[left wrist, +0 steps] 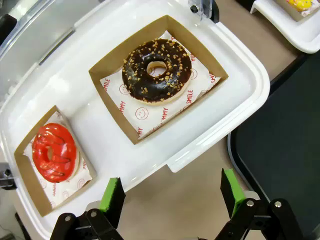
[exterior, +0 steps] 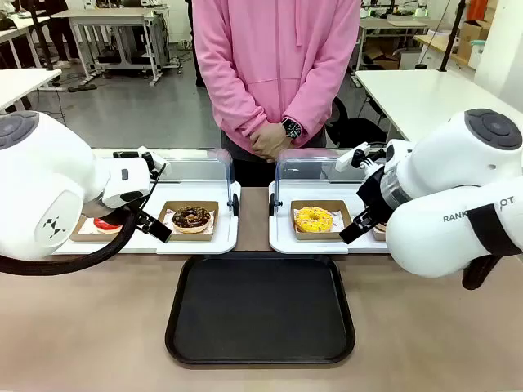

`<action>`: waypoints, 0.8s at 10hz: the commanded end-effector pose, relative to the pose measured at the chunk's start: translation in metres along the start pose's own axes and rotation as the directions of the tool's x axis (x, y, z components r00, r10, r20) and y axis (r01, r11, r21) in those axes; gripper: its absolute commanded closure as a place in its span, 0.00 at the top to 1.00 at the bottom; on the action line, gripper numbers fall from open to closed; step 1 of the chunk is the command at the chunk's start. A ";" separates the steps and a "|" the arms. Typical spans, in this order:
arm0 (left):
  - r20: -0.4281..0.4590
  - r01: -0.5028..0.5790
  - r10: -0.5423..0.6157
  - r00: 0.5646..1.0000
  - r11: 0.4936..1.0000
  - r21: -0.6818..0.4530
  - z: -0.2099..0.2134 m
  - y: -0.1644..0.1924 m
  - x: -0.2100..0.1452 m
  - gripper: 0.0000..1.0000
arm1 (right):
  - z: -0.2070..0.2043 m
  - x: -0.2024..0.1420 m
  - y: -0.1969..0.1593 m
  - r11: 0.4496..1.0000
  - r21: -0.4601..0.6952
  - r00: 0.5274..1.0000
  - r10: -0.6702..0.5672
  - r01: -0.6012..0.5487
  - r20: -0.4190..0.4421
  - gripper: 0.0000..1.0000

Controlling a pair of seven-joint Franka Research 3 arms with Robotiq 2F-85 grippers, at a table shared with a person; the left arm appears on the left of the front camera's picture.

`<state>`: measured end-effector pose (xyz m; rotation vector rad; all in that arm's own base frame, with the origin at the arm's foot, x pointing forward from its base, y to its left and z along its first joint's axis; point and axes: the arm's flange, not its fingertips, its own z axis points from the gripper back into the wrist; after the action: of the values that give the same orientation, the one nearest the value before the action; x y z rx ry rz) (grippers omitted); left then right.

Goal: Move the fourth donut from the left to the tray.
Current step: Pick up the Paper togo box containing the Donut indicated by the person and place it on the Handle tray.

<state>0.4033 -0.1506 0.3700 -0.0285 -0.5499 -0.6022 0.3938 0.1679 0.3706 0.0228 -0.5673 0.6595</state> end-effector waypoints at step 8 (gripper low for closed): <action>0.000 0.000 0.000 1.000 1.000 0.000 0.000 0.000 0.000 1.00 | 0.000 0.000 0.000 1.000 0.000 1.000 0.000 0.000 0.000 1.00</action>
<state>0.4033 -0.1506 0.3700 -0.0286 -0.5499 -0.6023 0.3937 0.1682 0.3706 0.0213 -0.5674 0.6622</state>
